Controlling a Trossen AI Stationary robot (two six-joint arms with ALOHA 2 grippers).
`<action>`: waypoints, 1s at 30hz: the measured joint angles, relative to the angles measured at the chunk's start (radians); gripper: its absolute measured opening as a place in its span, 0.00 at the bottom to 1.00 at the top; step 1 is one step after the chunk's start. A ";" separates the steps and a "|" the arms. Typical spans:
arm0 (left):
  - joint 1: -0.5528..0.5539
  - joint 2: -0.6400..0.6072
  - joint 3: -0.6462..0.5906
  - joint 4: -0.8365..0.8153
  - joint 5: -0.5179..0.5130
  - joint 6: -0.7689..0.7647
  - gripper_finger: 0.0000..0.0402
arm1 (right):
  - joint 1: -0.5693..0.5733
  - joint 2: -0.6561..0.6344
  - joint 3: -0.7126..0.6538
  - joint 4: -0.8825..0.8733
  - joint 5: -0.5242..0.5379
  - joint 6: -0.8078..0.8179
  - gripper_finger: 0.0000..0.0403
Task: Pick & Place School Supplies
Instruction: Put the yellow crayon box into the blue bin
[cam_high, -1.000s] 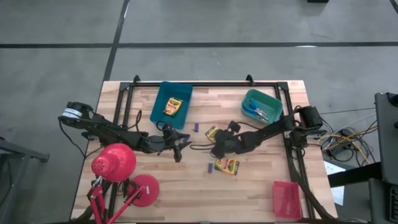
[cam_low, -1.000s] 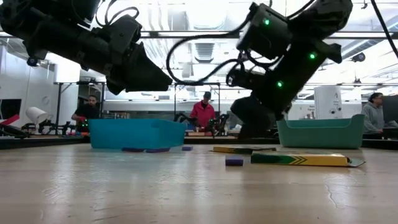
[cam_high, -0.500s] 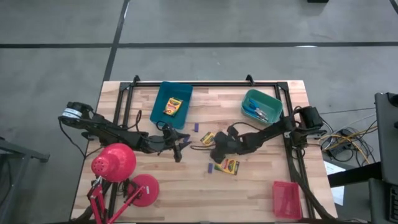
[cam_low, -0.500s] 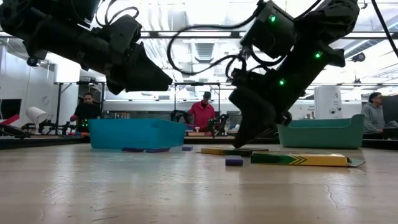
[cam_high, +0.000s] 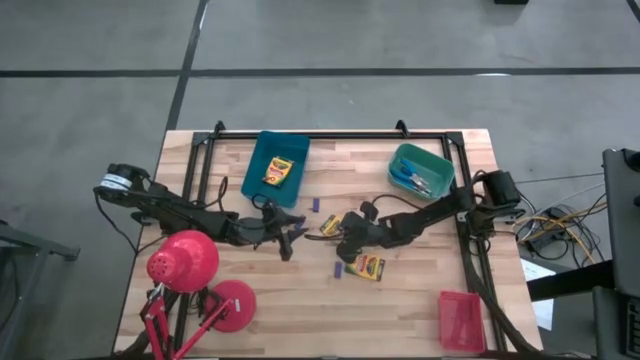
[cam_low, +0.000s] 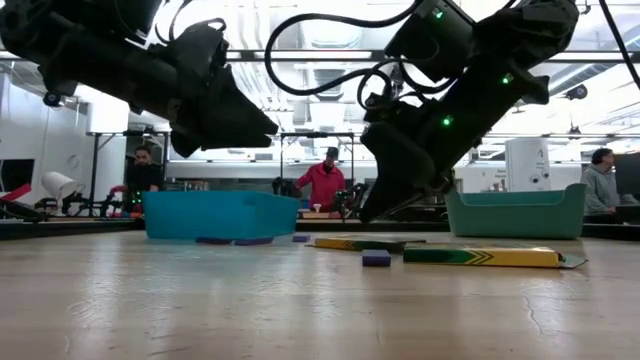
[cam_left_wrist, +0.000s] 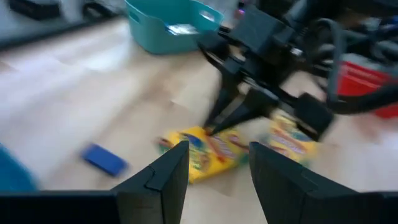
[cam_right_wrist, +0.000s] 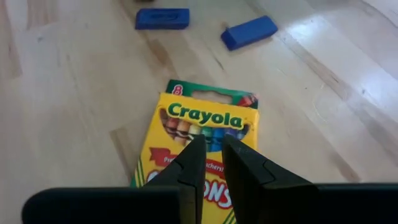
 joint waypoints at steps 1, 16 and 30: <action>0.000 0.001 0.000 -0.001 0.042 -0.025 0.43 | 0.000 -0.002 0.000 -0.001 0.000 -0.011 0.13; 0.019 0.339 0.105 0.202 0.054 -0.406 0.43 | -0.002 -0.023 0.000 -0.057 0.004 -0.098 0.13; 0.062 0.379 0.364 -0.324 0.064 -0.667 0.43 | -0.001 -0.023 -0.003 -0.179 0.129 -0.098 0.13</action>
